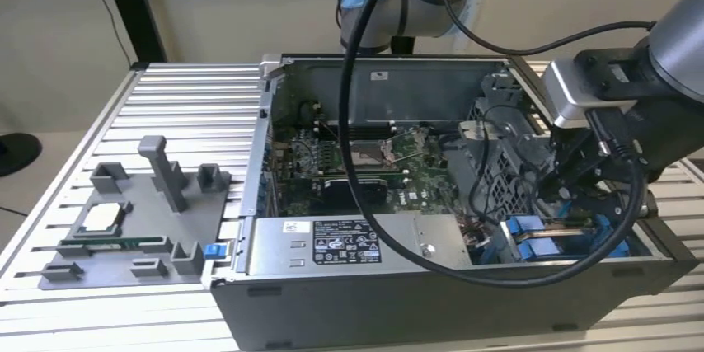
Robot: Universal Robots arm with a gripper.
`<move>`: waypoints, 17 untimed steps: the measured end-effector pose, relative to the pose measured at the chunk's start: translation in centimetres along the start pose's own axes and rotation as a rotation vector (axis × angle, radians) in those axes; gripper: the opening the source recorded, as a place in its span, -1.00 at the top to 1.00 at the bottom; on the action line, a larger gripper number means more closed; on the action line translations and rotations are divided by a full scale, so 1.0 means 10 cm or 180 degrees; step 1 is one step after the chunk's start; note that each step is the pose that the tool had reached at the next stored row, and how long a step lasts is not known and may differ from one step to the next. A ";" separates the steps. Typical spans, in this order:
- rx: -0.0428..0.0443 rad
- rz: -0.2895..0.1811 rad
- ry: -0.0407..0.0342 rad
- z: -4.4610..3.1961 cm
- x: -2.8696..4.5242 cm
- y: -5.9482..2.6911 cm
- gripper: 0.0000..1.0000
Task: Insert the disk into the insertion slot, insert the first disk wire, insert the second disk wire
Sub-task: 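Insert the second disk wire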
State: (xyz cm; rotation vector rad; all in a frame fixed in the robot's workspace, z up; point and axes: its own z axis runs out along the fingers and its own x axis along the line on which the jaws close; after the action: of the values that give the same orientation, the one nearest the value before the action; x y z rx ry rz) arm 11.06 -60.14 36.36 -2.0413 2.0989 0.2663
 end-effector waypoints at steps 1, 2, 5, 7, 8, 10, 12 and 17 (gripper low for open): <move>0.0009 -0.0002 0.0000 0.012 0.003 0.002 1.00; 0.0019 -0.0005 0.0000 0.023 0.006 0.003 1.00; 0.0063 -0.0017 0.0001 0.054 0.015 0.007 1.00; 0.0078 -0.0022 0.0002 0.064 0.018 0.006 1.00; 0.0078 -0.0022 0.0002 0.064 0.018 0.006 1.00; 0.0078 -0.0022 0.0002 0.065 0.019 0.007 1.00; 0.0078 -0.0022 0.0002 0.067 0.019 0.007 1.00; 0.0078 -0.0022 0.0002 0.067 0.019 0.007 1.00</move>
State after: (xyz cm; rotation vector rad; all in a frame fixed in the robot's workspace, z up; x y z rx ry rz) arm 11.00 -60.15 35.66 -2.0346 2.0847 0.2375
